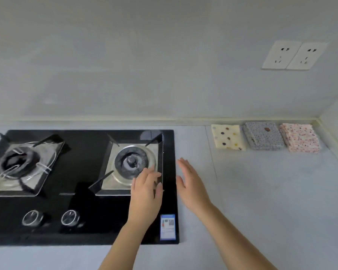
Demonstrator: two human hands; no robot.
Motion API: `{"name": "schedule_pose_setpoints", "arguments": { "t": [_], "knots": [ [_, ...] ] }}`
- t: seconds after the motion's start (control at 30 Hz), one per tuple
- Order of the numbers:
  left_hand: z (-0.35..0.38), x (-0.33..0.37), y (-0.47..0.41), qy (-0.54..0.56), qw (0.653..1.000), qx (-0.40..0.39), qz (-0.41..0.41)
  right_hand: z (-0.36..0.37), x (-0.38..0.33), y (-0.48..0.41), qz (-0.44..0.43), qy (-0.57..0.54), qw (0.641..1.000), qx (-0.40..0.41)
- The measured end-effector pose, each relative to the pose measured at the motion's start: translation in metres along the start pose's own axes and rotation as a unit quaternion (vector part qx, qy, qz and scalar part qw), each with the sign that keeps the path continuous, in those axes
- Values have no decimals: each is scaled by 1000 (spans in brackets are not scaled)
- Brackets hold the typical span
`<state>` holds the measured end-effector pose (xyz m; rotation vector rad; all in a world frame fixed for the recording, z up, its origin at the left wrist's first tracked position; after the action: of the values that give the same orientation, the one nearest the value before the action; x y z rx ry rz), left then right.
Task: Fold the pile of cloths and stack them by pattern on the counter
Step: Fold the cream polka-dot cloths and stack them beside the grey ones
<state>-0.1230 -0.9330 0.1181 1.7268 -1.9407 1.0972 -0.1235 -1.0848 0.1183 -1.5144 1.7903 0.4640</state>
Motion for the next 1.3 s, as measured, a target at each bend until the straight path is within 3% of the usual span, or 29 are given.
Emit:
{"name": "schedule_pose_setpoints", "arguments": {
  "t": [0.27, 0.47, 1.03, 1.3],
  "knots": [
    [-206, -120, 83, -22, 996, 74, -48, 103, -171, 119, -30, -68, 997, -26],
    [-320, -203, 85, -52, 986, 118, -105, 179, -268, 139, -80, -66, 991, -86],
    [-509, -452, -23, -164, 942, 180, -231, 466, -491, 64, -193, -30, 929, -313],
    [-570, -593, -107, -214, 946, 150, -191, 597, -569, 42, -202, -5, 930, -307]
  ]
}}
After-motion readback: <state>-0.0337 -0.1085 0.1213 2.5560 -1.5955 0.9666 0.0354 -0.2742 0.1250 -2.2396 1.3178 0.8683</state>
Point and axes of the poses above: each hand's wrist, its own y-axis away from the middle knuckle, its own z-axis out of the palm, x = y × z, the point moved 3 cm from there along -y, towards the middle knuckle, and after that the axes turned 15 degrees about x, right-handed, at the moved point
